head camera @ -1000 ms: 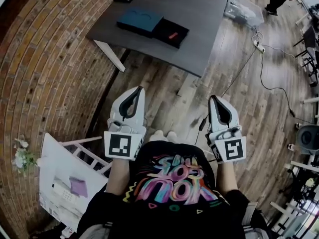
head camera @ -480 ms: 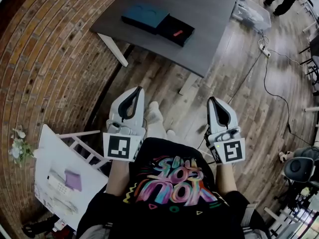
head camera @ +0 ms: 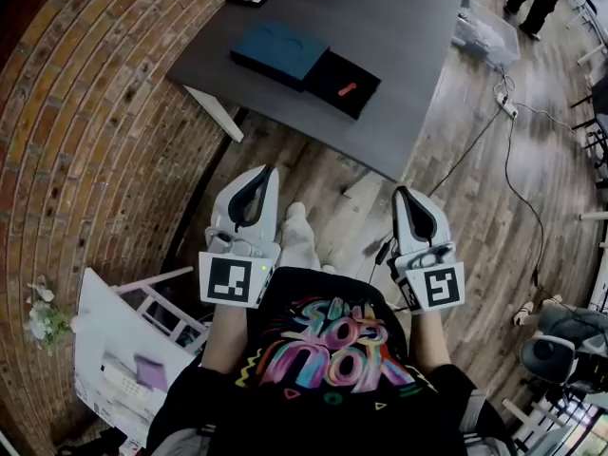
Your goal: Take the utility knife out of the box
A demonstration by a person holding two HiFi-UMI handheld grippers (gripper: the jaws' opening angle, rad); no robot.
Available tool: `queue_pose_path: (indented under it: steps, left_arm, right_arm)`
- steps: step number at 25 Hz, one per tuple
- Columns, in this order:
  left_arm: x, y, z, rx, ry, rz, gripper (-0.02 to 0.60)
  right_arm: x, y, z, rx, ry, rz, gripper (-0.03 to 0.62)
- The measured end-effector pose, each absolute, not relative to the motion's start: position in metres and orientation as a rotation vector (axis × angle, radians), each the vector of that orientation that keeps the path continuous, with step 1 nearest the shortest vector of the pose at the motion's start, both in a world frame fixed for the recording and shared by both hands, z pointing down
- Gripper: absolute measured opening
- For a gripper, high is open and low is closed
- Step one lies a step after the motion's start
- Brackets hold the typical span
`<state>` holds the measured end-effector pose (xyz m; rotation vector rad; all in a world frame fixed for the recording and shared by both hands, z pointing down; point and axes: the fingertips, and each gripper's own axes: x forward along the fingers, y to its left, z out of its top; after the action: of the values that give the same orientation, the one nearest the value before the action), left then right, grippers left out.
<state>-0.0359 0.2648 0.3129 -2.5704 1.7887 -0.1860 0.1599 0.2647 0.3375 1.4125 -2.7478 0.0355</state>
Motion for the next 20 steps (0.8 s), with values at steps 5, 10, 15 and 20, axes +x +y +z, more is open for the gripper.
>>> queue_pose_path:
  steps: [5, 10, 15, 20]
  left_arm:
    - [-0.064, 0.203, 0.308, -2.580, 1.770, -0.185, 0.002]
    - [-0.093, 0.150, 0.306, -2.600, 1.762, -0.178, 0.002]
    - [-0.119, 0.110, 0.310, -2.620, 1.739, -0.174, 0.002]
    - [-0.134, 0.083, 0.321, -2.664, 1.719, -0.185, 0.002]
  right_arm:
    - [0.132, 0.203, 0.339, 1.421, -2.726, 0.055, 0.000]
    - [0.103, 0.149, 0.335, 1.409, -2.698, 0.026, 0.000]
    - [0.081, 0.111, 0.336, 1.458, -2.671, 0.039, 0.000]
    - [0.075, 0.082, 0.339, 1.513, -2.610, 0.038, 0.000]
